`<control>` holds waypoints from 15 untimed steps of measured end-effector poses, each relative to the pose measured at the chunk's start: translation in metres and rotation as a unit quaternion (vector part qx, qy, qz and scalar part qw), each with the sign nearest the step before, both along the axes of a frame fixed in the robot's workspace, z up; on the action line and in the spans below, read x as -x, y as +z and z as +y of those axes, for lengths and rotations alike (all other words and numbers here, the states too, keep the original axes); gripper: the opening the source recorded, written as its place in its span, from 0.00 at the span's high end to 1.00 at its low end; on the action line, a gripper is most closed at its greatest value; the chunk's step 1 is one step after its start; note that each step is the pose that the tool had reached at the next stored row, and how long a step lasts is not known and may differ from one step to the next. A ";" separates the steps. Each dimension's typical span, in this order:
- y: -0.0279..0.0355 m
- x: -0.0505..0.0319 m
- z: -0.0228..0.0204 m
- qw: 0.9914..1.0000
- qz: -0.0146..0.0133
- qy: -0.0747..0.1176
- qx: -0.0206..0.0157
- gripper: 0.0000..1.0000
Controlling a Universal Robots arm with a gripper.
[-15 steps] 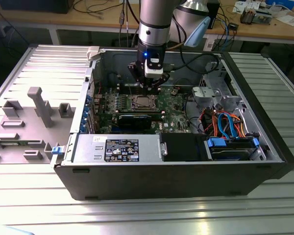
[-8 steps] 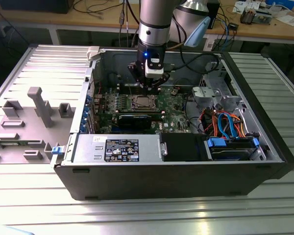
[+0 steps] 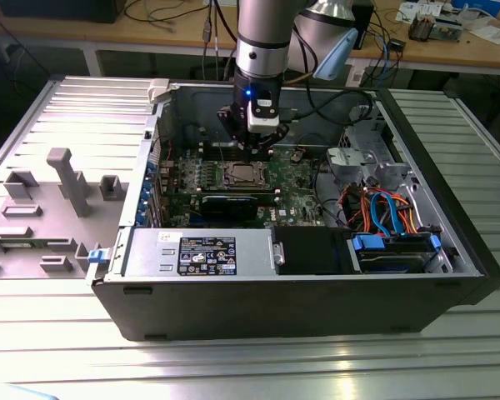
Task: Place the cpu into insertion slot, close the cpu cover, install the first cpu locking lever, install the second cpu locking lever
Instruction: 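Install the first cpu locking lever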
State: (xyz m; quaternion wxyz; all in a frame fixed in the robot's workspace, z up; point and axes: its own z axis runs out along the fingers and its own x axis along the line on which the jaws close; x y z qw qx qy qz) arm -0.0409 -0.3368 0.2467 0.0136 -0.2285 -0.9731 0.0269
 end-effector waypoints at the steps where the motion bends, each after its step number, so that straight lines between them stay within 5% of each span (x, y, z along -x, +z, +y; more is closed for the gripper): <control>1: -0.0001 0.0000 0.0001 1.000 0.000 0.001 -0.001 0.89; 3: 0.0000 0.0000 0.0000 1.000 0.000 0.001 -0.004 0.89; 4: 0.0000 0.0000 0.0000 1.000 0.000 0.001 -0.012 0.89; 7: 0.0000 0.0000 0.0000 1.000 0.000 0.001 -0.027 0.89; 9: 0.0000 0.0000 0.0001 1.000 0.000 0.002 -0.030 0.89; 15: 0.0000 0.0000 0.0000 0.999 0.000 0.011 -0.030 0.89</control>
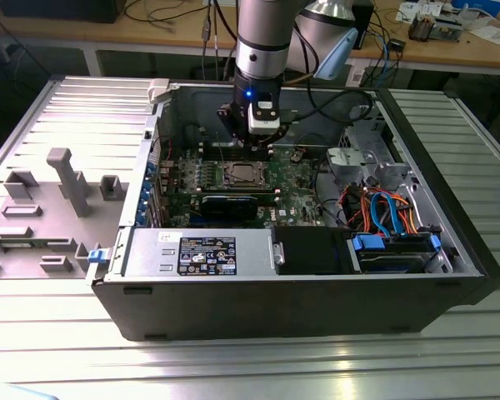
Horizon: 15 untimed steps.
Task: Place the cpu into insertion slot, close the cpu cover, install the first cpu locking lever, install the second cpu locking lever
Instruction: 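Install the first cpu locking lever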
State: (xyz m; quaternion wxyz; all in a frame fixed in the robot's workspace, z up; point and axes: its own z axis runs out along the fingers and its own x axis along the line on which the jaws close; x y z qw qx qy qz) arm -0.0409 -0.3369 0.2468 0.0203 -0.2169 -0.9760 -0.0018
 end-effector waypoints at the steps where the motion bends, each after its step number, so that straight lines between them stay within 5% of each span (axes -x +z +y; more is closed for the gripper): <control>1: 0.0000 0.0000 0.0000 1.000 0.000 0.001 0.000 0.89; 15: -0.0001 0.0000 0.0000 1.000 0.000 0.009 0.000 0.89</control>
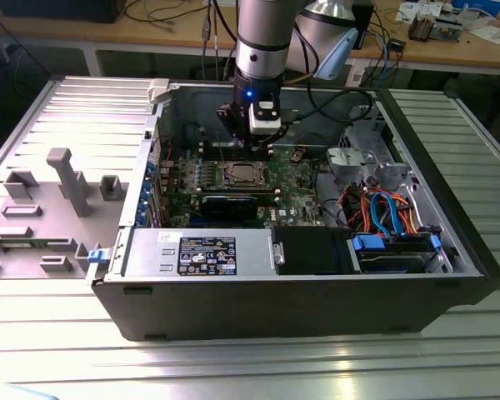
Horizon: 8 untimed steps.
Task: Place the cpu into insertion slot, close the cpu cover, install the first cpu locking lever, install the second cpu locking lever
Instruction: 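Install the first cpu locking lever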
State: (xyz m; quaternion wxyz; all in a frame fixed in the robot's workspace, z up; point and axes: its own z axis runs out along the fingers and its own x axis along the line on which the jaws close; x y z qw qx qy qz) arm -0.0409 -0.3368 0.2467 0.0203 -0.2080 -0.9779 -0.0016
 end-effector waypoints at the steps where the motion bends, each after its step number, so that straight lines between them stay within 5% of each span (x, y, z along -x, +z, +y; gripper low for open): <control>1: 0.0000 0.0000 0.0000 1.000 0.000 0.000 0.000 0.89; 8: -0.0001 0.0000 0.0000 1.000 0.000 0.004 0.000 0.89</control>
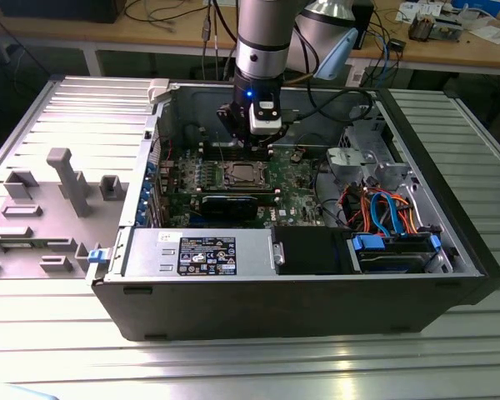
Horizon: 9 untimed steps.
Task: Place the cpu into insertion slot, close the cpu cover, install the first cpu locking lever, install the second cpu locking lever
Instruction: 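Install the first cpu locking lever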
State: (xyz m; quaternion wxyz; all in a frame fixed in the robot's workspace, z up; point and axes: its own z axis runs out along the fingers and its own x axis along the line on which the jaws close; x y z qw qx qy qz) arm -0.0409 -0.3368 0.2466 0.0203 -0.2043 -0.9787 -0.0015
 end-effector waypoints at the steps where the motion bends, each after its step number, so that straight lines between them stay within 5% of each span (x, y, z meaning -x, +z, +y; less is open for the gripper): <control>1: 0.0000 0.0000 0.0000 1.000 0.000 0.000 0.000 0.89; 9: 0.0000 0.0000 0.0000 1.000 0.000 0.006 0.000 0.89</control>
